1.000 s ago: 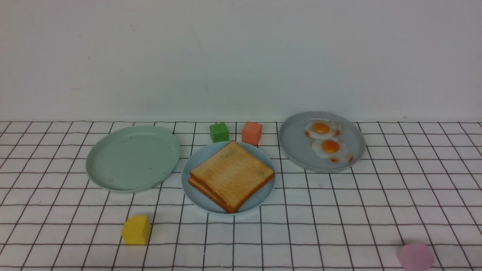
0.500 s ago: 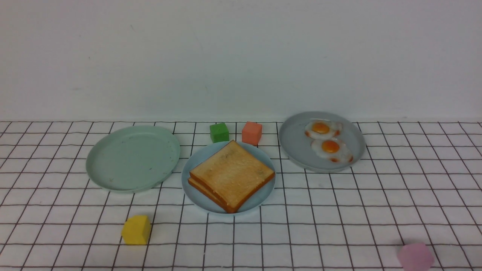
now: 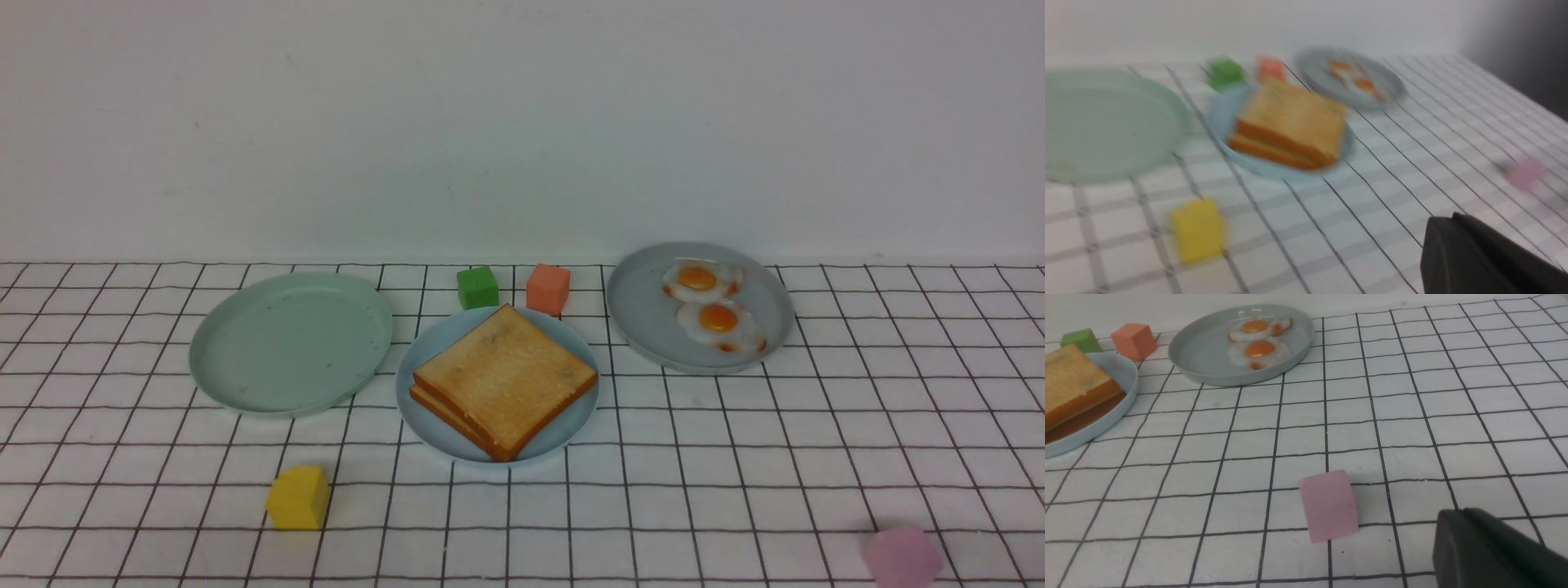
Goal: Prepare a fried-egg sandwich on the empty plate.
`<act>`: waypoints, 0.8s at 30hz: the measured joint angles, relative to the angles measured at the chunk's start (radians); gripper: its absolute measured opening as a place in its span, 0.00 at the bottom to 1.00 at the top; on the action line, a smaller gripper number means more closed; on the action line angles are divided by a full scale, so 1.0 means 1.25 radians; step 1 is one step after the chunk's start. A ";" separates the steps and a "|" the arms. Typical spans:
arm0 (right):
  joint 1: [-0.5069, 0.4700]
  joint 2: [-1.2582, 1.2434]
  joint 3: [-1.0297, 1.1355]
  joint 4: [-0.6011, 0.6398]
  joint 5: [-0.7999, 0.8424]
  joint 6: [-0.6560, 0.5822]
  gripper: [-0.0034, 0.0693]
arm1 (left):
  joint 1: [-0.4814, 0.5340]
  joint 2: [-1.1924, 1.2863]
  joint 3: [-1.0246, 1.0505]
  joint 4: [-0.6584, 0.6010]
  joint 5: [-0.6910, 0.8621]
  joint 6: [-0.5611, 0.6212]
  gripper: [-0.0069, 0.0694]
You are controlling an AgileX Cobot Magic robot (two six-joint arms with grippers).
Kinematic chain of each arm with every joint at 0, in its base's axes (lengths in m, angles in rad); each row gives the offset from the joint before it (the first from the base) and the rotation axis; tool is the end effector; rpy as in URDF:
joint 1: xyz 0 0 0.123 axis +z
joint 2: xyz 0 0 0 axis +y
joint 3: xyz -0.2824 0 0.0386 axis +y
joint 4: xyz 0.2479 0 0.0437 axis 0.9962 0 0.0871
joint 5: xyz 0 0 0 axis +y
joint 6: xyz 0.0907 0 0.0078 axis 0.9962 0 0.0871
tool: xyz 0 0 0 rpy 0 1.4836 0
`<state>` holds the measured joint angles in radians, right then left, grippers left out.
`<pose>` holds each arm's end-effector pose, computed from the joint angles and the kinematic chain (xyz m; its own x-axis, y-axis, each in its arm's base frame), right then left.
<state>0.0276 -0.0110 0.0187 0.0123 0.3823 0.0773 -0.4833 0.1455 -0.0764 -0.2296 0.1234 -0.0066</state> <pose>0.0522 0.0019 0.1730 -0.2997 0.0804 -0.9506 -0.0054 0.9963 0.0859 0.0581 -0.0334 0.2192 -0.2015 -0.1566 -0.9669 0.4548 0.8593 -0.2339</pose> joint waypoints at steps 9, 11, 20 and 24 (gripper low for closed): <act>0.000 0.000 0.000 -0.001 0.001 0.000 0.06 | 0.313 -0.079 0.032 0.041 0.080 -0.002 0.07; 0.001 0.000 0.000 -0.001 0.001 0.000 0.06 | 0.349 -0.115 0.068 0.042 0.116 -0.026 0.07; 0.002 0.000 0.000 -0.001 0.001 -0.003 0.06 | 0.380 -0.125 0.086 0.056 0.209 -0.152 0.07; 0.002 0.000 0.000 -0.001 0.001 -0.003 0.07 | 0.380 -0.125 0.086 0.056 0.209 -0.156 0.07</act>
<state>0.0296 -0.0113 0.0187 0.0115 0.3833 0.0730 -0.0083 -0.0104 0.0313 -0.1596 0.3852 -0.2016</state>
